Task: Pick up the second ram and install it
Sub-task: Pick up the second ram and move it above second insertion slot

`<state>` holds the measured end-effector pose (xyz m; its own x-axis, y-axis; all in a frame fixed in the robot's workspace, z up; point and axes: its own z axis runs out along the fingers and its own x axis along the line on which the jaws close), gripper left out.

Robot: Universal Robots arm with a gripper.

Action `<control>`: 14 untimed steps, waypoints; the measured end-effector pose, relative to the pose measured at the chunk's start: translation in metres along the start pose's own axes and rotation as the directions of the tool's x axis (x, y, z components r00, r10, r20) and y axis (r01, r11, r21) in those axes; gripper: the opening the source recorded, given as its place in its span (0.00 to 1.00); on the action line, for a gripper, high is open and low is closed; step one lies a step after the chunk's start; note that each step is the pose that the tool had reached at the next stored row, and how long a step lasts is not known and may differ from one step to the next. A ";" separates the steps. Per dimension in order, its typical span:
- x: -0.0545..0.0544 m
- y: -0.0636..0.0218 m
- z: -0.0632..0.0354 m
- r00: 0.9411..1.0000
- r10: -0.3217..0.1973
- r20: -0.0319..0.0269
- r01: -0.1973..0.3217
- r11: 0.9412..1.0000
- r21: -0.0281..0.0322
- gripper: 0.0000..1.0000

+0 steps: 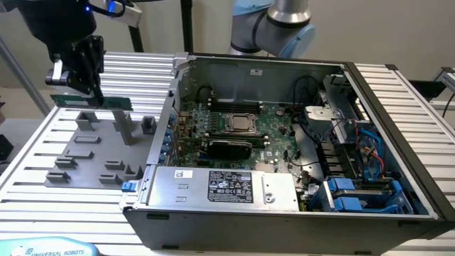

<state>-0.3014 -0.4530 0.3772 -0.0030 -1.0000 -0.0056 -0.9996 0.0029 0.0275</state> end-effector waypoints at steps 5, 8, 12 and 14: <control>0.000 -0.0221 -0.0213 1.000 0.000 0.006 0.000 1.000 0.000 0.14; 0.000 -0.0356 -0.0317 1.000 0.000 0.008 0.000 1.000 0.000 0.14; 0.000 -0.0536 -0.0403 1.000 0.000 0.008 0.000 1.000 0.000 0.14; 0.000 -0.0625 -0.0429 1.000 0.000 0.008 0.000 1.000 0.000 0.14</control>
<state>-0.2378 -0.4532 0.4184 -0.0031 -0.9999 -0.0133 -0.9996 0.0027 0.0274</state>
